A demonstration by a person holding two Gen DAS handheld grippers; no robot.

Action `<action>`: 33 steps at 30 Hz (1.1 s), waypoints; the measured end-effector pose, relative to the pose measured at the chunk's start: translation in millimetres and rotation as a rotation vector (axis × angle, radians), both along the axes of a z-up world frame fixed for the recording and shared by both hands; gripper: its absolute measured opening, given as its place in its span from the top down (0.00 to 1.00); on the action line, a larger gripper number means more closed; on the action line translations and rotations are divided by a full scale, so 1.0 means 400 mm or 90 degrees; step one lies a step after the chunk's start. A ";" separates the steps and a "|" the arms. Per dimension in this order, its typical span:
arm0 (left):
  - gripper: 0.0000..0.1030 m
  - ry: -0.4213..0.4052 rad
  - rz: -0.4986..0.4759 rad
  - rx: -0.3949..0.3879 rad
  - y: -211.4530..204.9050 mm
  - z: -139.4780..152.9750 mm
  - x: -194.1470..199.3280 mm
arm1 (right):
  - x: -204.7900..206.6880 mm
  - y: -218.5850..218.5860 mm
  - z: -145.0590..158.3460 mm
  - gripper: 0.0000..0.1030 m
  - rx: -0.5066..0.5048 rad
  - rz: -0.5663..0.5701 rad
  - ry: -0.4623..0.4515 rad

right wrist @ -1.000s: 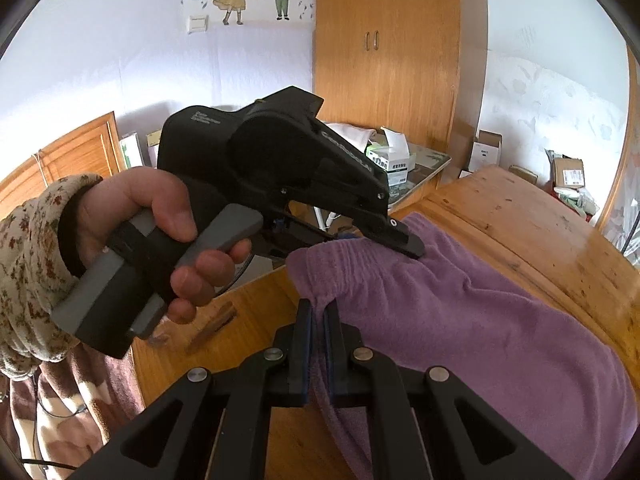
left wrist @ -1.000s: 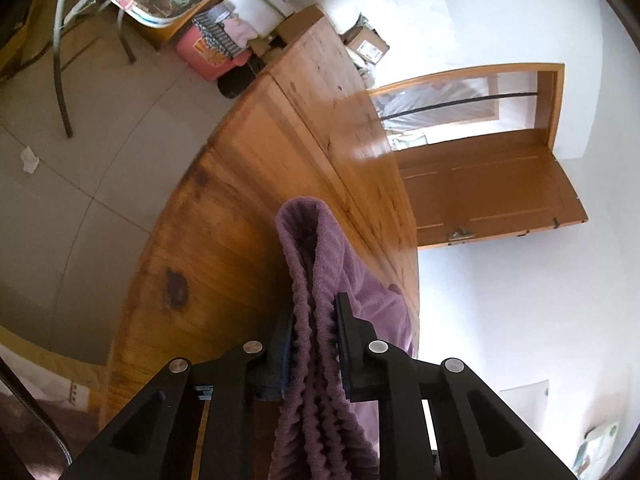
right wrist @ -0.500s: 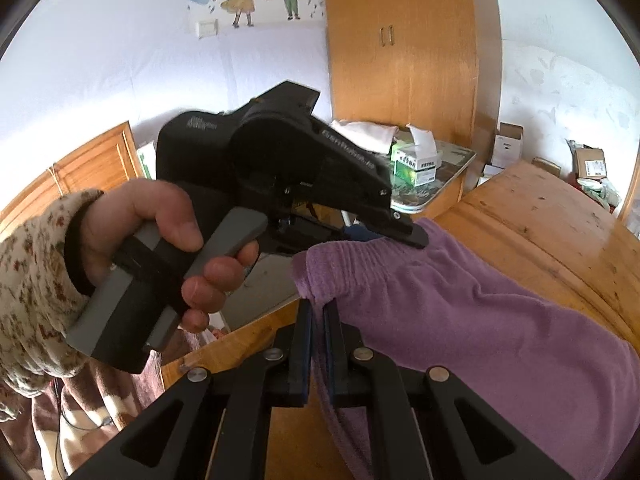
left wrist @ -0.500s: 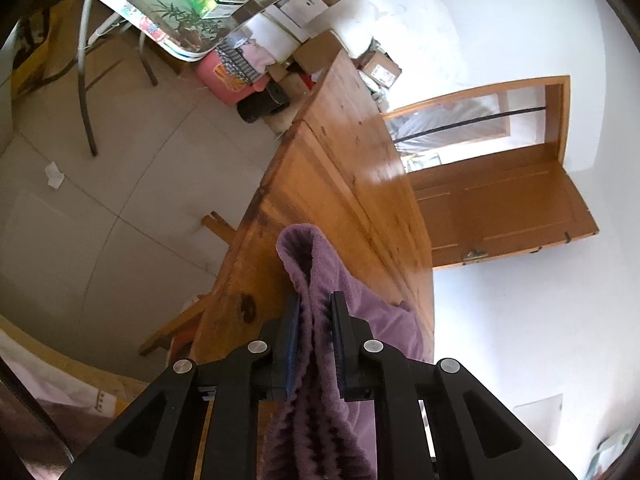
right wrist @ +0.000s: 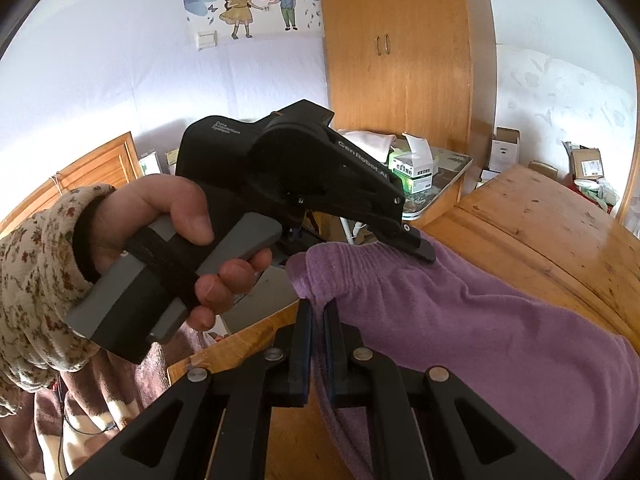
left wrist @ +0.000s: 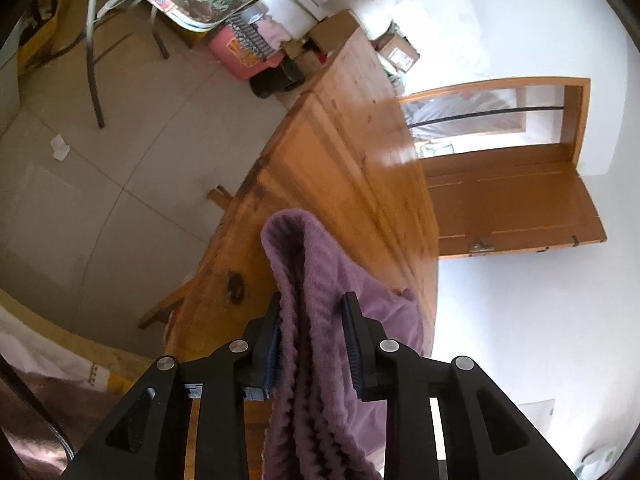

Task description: Fold clothes

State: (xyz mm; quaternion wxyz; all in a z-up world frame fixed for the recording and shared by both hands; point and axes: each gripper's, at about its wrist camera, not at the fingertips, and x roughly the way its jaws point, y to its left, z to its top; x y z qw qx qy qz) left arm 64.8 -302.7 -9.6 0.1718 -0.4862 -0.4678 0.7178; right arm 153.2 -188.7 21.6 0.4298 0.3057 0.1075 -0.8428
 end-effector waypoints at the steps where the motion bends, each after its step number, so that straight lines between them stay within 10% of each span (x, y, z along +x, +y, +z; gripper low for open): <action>1: 0.84 0.006 0.003 0.000 0.000 0.005 -0.002 | -0.001 0.004 0.004 0.95 -0.004 -0.002 0.002; 17: 0.84 0.144 -0.044 -0.050 0.141 0.232 0.022 | 0.052 0.164 0.134 0.95 -0.096 -0.046 0.063; 33: 0.84 0.175 -0.157 -0.043 0.428 0.300 -0.020 | 0.103 0.427 0.171 0.95 -0.131 -0.165 0.072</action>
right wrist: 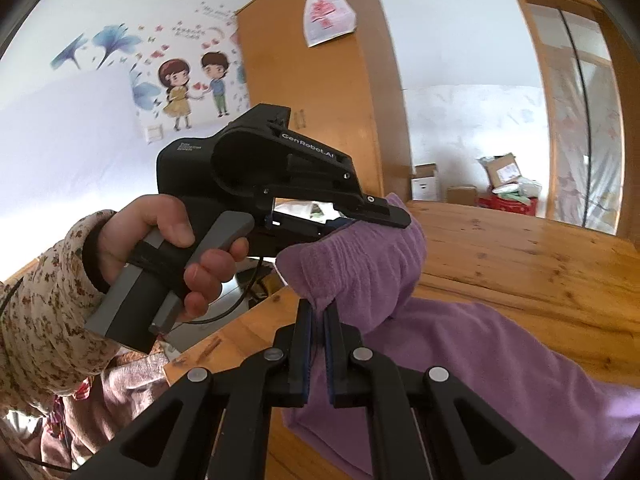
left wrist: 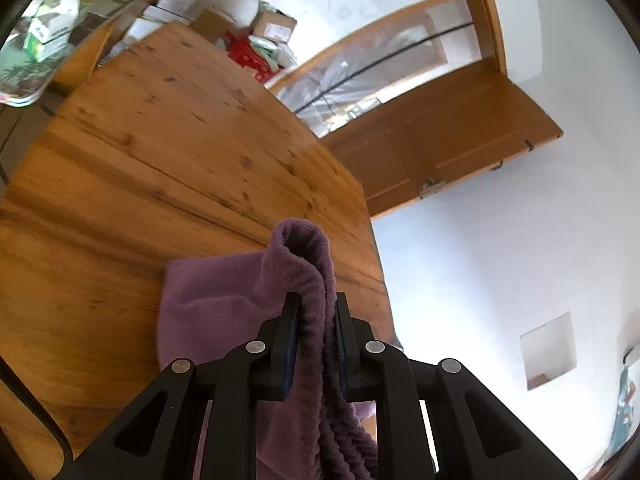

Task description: Fold clothes

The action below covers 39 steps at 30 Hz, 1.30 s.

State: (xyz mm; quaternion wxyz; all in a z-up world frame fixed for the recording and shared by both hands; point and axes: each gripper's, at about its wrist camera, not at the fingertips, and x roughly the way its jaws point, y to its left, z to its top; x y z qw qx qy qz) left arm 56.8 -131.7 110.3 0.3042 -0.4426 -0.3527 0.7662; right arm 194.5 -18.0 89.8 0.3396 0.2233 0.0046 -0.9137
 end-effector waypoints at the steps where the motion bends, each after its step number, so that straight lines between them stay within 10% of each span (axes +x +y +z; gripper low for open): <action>1: 0.84 -0.001 -0.005 0.000 0.015 0.000 -0.002 | 0.001 0.014 0.001 0.95 -0.002 -0.006 0.000; 39: 0.81 -0.077 -0.148 -0.055 0.419 -0.129 -0.052 | 0.038 0.349 -0.149 0.94 -0.030 -0.171 -0.123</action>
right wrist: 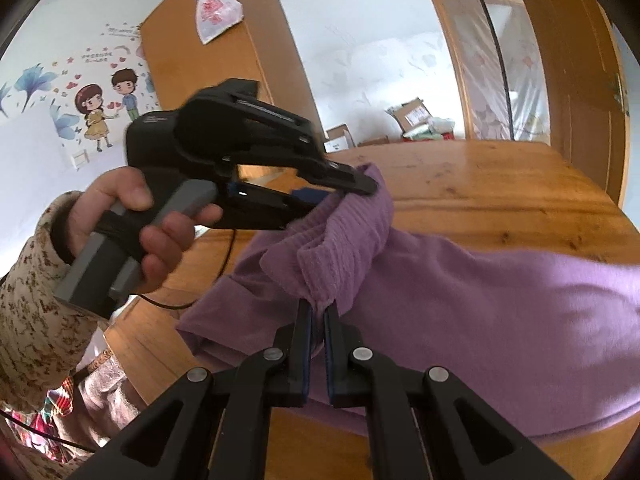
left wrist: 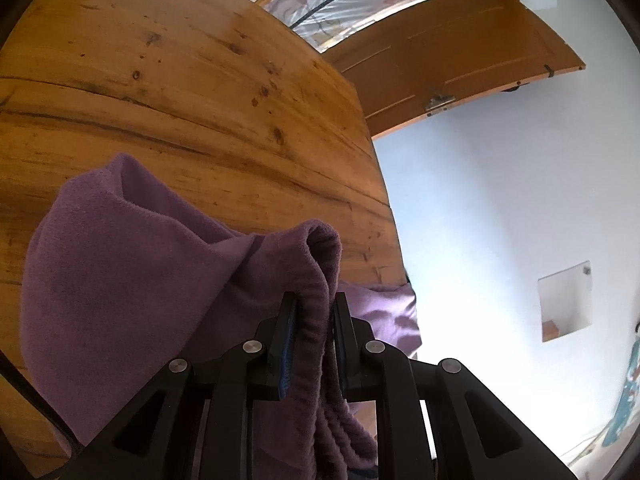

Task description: Fold clothes

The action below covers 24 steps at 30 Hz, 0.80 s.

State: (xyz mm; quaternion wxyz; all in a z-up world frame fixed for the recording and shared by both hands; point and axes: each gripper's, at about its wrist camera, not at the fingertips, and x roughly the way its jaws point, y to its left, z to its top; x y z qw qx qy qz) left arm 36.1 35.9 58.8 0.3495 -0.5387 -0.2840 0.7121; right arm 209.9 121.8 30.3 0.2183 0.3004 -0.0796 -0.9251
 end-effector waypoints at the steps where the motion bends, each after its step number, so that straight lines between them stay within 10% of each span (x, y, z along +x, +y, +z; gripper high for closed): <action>1: 0.77 0.003 0.003 0.004 -0.007 0.001 0.005 | -0.001 0.008 -0.007 0.94 -0.004 -0.003 -0.007; 20: 0.75 0.033 0.118 -0.017 -0.220 -0.026 0.136 | 0.000 0.157 -0.010 0.89 -0.111 -0.055 -0.067; 24: 0.75 0.034 0.130 -0.026 -0.249 -0.042 0.169 | 0.004 0.197 0.015 0.70 -0.134 -0.075 -0.059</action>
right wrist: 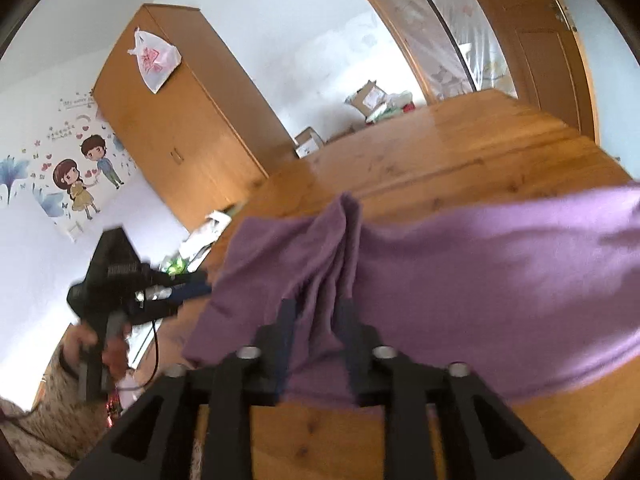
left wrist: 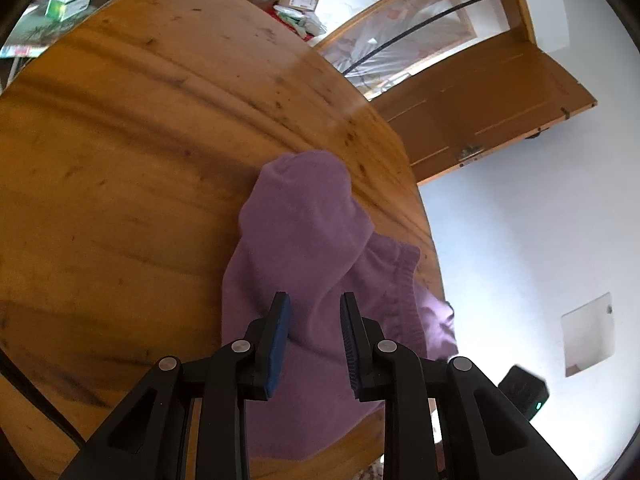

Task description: Fold clothes

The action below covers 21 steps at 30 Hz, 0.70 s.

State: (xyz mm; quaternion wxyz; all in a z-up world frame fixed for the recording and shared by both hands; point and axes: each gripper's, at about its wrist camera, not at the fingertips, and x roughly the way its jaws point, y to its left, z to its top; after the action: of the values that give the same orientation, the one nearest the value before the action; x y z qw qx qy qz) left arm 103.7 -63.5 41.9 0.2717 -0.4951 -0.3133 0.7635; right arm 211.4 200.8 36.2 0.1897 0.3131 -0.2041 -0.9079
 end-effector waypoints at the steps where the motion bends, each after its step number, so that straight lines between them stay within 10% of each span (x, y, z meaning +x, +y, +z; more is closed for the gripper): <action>1: 0.75 0.000 0.003 -0.002 -0.007 -0.004 0.008 | -0.017 -0.004 0.005 0.70 0.003 0.000 0.003; 14: 0.75 0.017 0.015 -0.075 -0.044 -0.028 0.101 | -0.233 -0.073 -0.030 0.70 -0.001 0.088 -0.096; 17: 0.75 0.014 0.015 -0.077 -0.041 -0.034 0.105 | -0.240 -0.083 -0.026 0.92 0.021 0.092 -0.091; 21: 0.75 0.003 0.014 -0.080 -0.046 -0.047 0.104 | -0.216 -0.051 0.000 0.93 -0.001 0.074 -0.082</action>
State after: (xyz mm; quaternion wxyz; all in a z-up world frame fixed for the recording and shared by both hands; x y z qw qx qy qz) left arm 145.3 -81.9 23.2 0.2321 -0.5058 -0.2694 0.7859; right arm 124.9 180.6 36.0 0.2291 0.3818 -0.1982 -0.8732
